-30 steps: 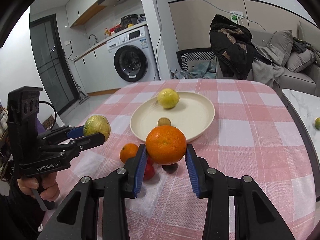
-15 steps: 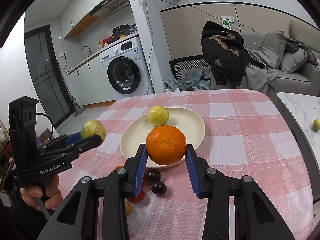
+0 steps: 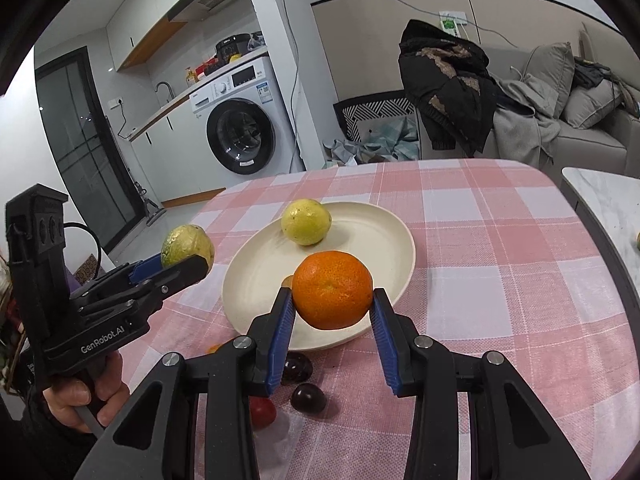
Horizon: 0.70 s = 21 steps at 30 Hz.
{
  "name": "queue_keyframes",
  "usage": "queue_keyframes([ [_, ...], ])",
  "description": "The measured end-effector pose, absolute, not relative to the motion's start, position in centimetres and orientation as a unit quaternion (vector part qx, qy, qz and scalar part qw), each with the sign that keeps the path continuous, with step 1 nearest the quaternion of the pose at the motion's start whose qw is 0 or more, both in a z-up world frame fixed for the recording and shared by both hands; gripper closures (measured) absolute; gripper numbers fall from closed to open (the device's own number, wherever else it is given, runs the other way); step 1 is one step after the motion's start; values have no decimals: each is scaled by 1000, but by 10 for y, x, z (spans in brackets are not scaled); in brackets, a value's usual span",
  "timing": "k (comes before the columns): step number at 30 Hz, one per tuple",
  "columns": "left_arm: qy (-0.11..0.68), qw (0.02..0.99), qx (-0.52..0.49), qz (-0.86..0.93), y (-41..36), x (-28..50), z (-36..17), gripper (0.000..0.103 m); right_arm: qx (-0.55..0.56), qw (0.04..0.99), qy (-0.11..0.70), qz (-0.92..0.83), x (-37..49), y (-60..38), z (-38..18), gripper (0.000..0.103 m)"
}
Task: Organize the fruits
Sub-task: 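Carry the green citrus and orange over the plate and open both tools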
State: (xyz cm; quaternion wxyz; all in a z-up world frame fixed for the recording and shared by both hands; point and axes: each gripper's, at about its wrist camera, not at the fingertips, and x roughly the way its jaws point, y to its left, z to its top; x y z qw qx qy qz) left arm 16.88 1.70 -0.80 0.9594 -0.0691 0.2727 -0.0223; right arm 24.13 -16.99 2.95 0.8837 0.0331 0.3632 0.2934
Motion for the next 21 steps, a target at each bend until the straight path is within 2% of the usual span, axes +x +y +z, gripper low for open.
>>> queue_keyframes([
  [8, 288, 956, -48, -26, 7, 187, -20, 58, 28, 876, 392, 279, 258, -159, 12, 63],
  [21, 305, 951, -55, -20, 12, 203, -31, 58, 13, 879, 395, 268, 267, -151, 5, 63],
])
